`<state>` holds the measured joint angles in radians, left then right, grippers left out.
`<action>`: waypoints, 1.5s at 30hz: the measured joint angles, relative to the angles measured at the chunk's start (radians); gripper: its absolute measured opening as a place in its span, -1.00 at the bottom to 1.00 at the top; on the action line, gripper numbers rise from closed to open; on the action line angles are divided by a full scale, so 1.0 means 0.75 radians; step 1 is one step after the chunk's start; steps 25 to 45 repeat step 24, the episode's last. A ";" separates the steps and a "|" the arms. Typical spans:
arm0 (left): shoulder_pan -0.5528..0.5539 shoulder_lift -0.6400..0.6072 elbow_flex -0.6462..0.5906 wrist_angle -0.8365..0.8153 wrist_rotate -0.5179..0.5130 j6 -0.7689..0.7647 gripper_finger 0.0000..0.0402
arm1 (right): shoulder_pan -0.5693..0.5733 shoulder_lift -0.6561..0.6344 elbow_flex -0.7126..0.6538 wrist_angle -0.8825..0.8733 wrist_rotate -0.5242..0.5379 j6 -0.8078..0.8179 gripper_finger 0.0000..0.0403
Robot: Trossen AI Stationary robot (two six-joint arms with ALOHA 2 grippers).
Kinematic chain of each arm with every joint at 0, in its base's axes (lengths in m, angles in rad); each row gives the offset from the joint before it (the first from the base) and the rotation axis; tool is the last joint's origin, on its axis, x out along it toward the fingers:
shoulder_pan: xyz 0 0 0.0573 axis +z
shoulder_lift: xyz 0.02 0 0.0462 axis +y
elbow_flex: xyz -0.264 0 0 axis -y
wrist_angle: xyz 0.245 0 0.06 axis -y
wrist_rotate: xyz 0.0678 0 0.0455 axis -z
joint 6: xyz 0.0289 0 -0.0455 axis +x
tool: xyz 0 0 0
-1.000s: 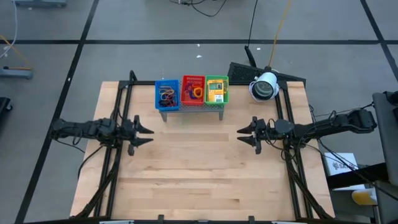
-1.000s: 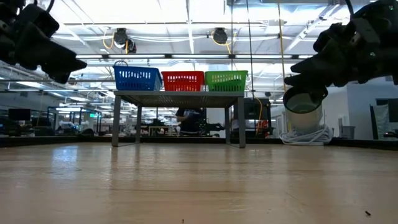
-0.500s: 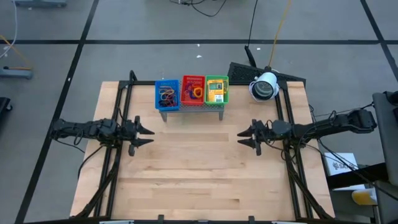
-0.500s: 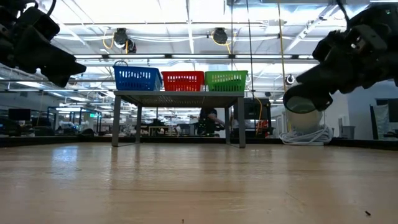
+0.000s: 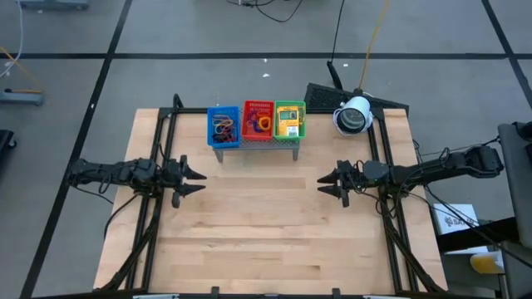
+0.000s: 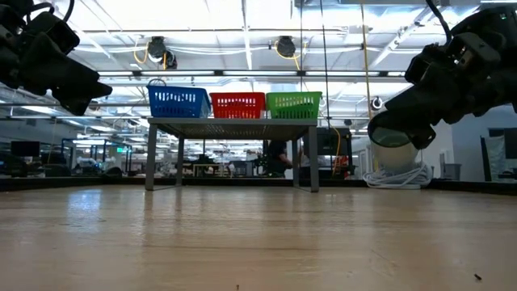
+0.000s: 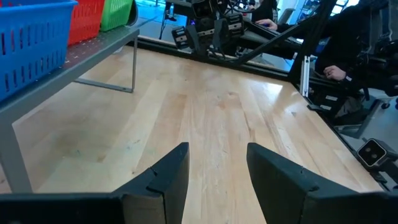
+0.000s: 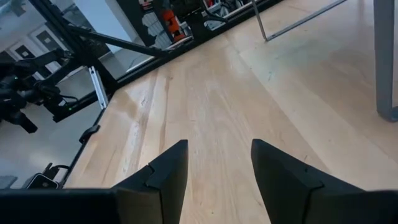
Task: Pick & Place Office Desk Supplies
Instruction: Return to Home Position
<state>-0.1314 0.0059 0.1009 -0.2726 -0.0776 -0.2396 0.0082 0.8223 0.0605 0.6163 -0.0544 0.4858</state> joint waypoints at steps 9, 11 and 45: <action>0.000 0.000 0.001 0.000 -0.001 -0.001 -0.15 | 0.000 0.000 -0.001 0.000 0.001 0.000 -0.16; 0.000 0.000 0.001 0.000 -0.001 0.000 -0.15 | 0.000 -0.014 -0.001 -0.018 0.001 0.000 -0.16; -0.001 0.001 0.001 0.009 -0.002 0.000 -0.15 | 0.000 -0.515 -0.062 -0.086 0.001 -0.005 -0.16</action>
